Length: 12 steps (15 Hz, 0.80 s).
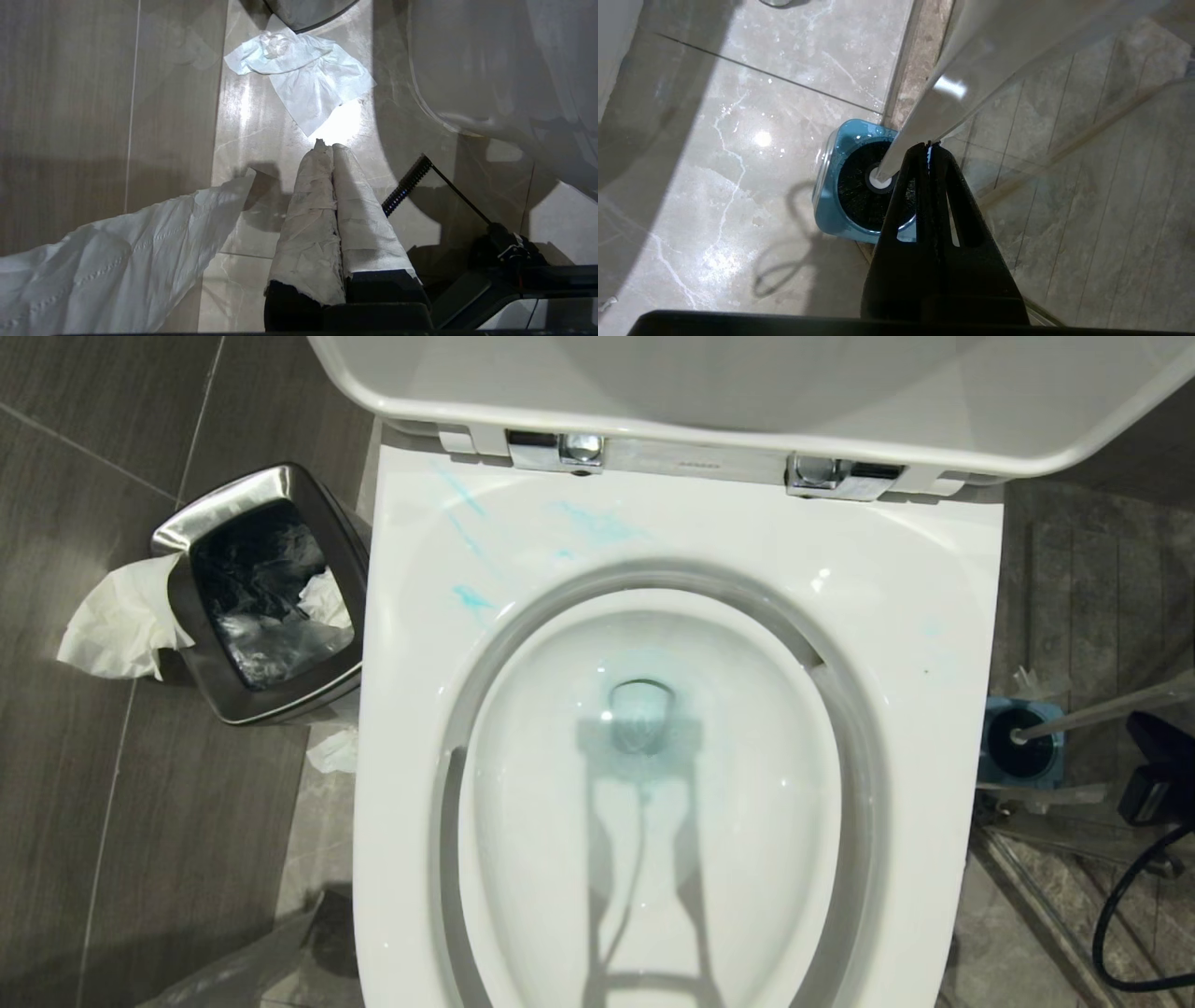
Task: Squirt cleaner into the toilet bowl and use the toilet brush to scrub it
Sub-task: Scrub the toilet bowl
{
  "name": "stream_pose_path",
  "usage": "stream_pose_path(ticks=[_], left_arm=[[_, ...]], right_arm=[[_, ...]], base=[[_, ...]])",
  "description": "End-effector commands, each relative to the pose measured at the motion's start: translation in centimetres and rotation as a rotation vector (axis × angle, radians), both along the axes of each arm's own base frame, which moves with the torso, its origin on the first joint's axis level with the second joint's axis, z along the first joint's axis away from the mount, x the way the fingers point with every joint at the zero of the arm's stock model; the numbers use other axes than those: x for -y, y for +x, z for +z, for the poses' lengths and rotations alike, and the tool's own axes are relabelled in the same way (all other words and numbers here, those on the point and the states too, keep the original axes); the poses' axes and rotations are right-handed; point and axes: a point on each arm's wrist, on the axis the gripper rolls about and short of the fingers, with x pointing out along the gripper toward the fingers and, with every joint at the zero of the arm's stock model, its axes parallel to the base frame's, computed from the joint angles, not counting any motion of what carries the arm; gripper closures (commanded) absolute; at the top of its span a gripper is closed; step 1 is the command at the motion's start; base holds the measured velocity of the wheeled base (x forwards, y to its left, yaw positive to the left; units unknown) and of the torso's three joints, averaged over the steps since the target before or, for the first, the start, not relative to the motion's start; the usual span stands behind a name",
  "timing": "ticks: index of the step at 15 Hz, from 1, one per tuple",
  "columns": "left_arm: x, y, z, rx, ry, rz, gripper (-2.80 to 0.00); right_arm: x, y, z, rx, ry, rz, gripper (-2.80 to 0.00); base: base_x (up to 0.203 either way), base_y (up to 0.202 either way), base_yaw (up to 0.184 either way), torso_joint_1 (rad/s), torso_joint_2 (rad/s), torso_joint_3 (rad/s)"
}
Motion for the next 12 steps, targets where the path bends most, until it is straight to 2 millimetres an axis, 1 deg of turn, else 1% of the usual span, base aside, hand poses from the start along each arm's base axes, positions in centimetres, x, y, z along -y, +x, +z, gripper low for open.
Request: stream_pose_path(ticks=[1,4,6,8,12], left_arm=[[0.0,0.0,0.0,-0.001,-0.001,-0.001,0.00],[0.0,0.0,0.0,-0.001,-0.001,-0.001,0.00],[0.0,0.0,0.0,-0.003,-0.001,-0.001,0.00],[0.0,0.0,0.0,-0.001,-0.001,-0.001,0.00],[0.0,0.0,0.0,-0.003,-0.001,-0.001,0.00]], right_arm=[[-0.2,-0.7,0.9,0.045,-0.014,0.002,0.00],[-0.7,-2.2,1.5,0.079,-0.023,0.009,0.00],[-1.2,-3.5,1.3,0.078,-0.023,0.009,0.00],[-1.6,-4.9,0.7,0.059,-0.019,0.005,0.00],[-2.4,-7.4,1.3,0.073,-0.030,-0.010,0.00]], base=[[0.000,0.000,0.000,0.000,0.00,0.000],[0.000,0.000,0.000,0.000,0.00,0.000],[0.000,0.000,0.000,0.000,0.00,0.000],[0.000,0.000,0.000,0.000,0.00,0.000],[0.000,0.000,0.000,0.000,0.00,0.000]])
